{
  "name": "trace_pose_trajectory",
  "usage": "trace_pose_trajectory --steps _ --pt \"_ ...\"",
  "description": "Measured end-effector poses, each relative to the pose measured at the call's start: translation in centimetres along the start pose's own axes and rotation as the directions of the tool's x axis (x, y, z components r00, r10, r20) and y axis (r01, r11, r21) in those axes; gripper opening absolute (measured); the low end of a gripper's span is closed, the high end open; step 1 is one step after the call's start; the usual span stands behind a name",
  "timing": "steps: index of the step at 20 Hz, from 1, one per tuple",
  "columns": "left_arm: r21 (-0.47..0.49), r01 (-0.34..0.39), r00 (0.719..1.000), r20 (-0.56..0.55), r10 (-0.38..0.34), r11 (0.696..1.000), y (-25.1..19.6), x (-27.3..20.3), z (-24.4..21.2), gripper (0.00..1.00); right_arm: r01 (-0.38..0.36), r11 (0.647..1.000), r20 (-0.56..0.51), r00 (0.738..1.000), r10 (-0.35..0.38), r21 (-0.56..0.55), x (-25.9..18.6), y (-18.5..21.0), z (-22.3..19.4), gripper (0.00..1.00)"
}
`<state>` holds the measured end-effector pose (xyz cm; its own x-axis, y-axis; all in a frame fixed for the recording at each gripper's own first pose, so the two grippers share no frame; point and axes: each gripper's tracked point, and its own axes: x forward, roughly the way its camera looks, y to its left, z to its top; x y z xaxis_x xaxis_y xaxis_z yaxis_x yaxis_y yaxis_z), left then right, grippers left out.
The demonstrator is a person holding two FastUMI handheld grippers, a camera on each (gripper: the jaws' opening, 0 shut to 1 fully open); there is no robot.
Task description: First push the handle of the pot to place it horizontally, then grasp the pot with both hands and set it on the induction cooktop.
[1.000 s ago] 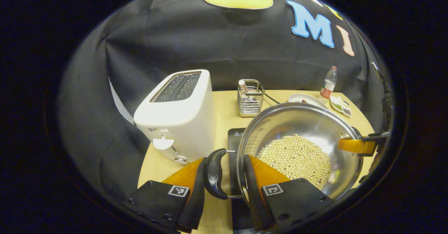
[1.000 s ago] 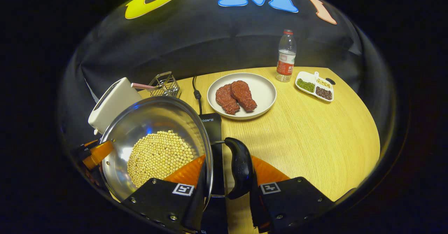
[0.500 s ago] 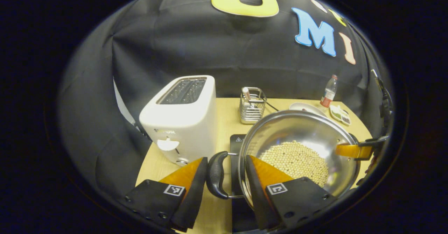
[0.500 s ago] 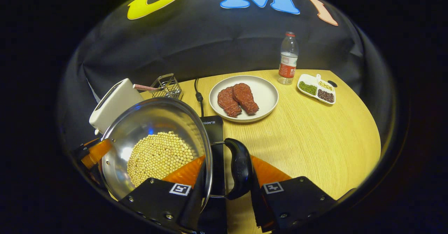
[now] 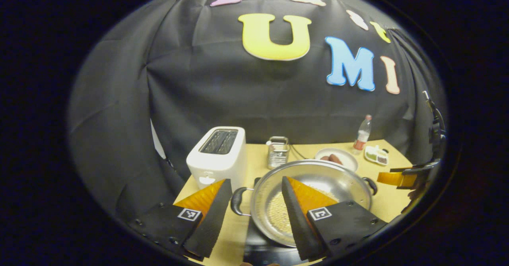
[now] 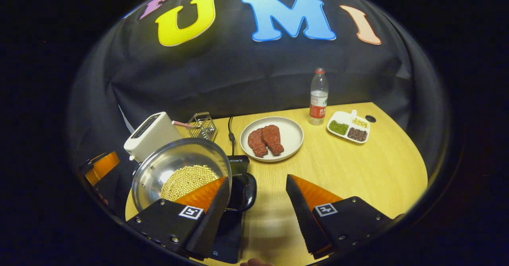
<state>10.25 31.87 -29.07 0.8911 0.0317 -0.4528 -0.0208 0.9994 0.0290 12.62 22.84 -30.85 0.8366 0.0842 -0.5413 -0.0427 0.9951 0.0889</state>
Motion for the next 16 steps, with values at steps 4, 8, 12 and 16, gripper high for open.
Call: trace_pose_trajectory --steps 4,8,12,16 --pt "-0.023 0.032 0.993 0.117 -0.029 0.999 -7.5 -5.7 5.4 0.83 0.003 0.999 0.138 0.99 0.003 -0.042 -6.0 -3.5 4.5 0.86" --pt "-0.03 0.064 0.974 0.219 -0.056 0.997 -15.6 -11.1 10.2 0.82 0.013 0.998 0.282 0.959 0.006 -0.064 -12.7 -7.4 10.0 0.86" --pt "-0.029 0.1 0.943 0.321 -0.085 0.995 -23.1 -16.2 15.0 0.86 0.015 0.999 0.36 0.933 0.004 -0.051 -18.7 -11.1 13.5 0.86" --pt "-0.014 0.131 0.919 0.377 -0.116 0.991 -28.5 -20.3 17.7 1.0 0.027 0.998 0.408 0.913 0.001 -0.063 -23.3 -14.6 15.9 0.99"
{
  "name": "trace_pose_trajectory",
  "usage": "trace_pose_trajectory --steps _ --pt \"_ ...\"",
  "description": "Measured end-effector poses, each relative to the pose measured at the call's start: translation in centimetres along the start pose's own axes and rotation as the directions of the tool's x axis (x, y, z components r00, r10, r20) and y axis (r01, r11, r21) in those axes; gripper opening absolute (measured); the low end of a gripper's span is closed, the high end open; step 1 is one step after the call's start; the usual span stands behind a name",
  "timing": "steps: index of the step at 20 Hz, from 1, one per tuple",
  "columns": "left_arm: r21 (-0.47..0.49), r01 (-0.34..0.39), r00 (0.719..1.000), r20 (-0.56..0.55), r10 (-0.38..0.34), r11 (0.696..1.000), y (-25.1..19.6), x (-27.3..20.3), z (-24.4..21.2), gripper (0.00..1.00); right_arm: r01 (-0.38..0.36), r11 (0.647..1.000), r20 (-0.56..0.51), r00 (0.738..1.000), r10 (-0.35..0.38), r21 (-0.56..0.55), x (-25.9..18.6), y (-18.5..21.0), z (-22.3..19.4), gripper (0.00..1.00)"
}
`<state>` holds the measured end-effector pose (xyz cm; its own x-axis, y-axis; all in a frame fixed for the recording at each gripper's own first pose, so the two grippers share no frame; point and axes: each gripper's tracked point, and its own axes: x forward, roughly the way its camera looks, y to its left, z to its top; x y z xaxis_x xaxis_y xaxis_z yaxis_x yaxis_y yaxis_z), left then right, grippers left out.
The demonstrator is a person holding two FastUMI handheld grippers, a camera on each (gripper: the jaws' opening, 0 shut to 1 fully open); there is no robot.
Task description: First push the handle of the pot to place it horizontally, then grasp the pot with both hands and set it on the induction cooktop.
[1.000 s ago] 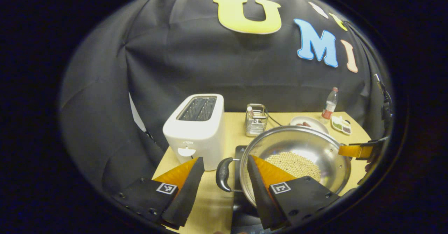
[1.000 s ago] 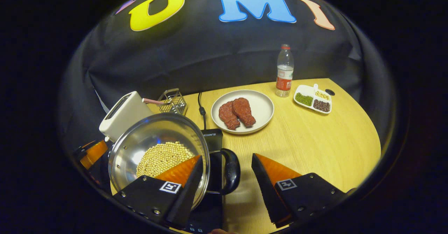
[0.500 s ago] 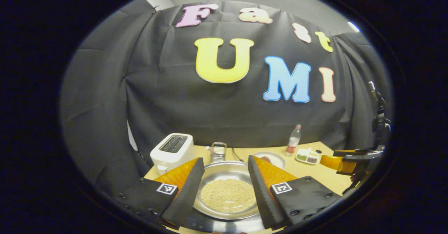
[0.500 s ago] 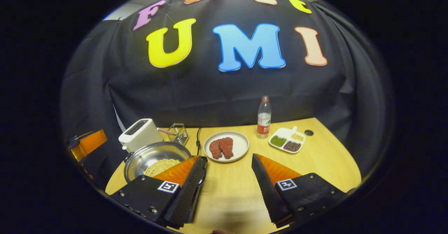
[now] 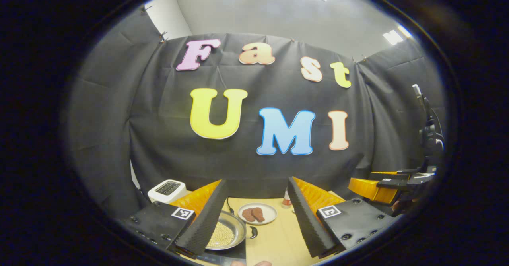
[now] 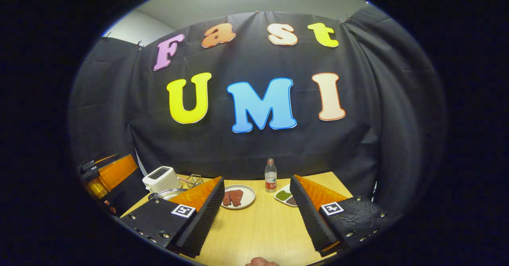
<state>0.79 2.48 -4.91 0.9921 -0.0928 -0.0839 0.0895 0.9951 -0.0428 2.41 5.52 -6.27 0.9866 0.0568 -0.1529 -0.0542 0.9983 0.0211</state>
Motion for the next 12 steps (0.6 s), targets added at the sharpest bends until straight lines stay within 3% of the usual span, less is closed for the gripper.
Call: trace_pose_trajectory --steps 3,10,12 --pt "0.014 -0.015 1.0 -0.016 0.016 1.0 -2.1 -1.0 0.6 0.95 0.006 1.0 0.044 0.999 -0.007 0.023 -1.2 -2.2 1.8 0.99" --pt "0.021 -0.079 0.997 -0.014 0.08 0.997 -3.8 -2.8 0.6 0.99 -0.034 0.999 0.076 0.997 0.033 0.01 -3.1 -4.1 2.6 0.99" --pt "0.002 -0.069 0.998 -0.011 0.069 0.998 -4.3 -3.2 1.0 0.97 -0.028 0.999 0.073 0.997 0.027 0.015 -3.4 -4.2 2.7 0.99"
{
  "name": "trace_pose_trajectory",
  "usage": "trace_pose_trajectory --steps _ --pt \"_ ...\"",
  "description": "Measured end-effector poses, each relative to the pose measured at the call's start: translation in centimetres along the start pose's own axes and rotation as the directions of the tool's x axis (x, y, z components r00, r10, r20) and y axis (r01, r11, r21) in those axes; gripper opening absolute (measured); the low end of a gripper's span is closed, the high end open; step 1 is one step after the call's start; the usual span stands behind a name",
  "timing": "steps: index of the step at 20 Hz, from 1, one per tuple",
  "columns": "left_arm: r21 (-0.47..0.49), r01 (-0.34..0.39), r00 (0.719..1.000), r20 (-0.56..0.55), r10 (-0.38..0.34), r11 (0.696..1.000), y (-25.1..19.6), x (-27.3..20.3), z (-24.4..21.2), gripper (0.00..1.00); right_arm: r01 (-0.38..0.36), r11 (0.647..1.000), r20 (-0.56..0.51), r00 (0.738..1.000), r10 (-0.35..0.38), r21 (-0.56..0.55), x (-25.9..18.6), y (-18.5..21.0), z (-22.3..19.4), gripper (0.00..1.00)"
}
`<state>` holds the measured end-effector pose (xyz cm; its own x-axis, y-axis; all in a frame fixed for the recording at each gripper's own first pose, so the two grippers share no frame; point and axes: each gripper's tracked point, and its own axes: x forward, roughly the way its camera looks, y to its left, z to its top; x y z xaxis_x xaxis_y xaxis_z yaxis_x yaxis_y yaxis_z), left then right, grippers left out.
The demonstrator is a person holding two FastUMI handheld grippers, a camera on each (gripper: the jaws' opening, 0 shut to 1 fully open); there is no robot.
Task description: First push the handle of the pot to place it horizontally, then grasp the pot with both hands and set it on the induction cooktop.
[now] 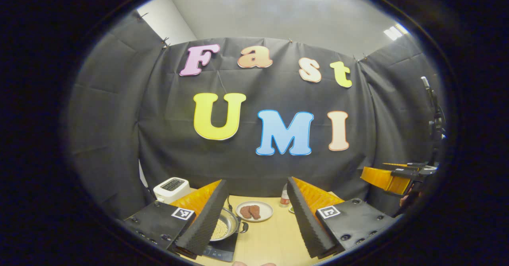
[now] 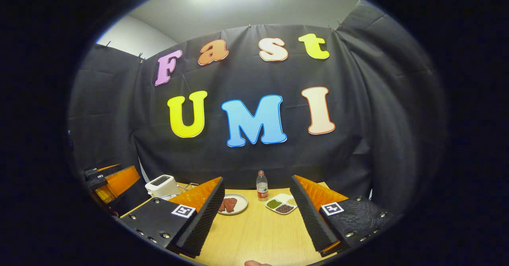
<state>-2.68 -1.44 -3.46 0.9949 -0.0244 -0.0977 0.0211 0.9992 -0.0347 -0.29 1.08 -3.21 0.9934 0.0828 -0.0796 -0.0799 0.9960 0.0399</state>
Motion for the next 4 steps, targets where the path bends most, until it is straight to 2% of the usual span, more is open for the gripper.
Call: trace_pose_trajectory --steps 4 --pt "0.008 0.019 1.0 0.013 -0.019 1.0 0.8 0.1 1.6 0.97 0.023 1.0 0.006 1.0 -0.023 0.014 -0.3 0.6 0.8 0.99"
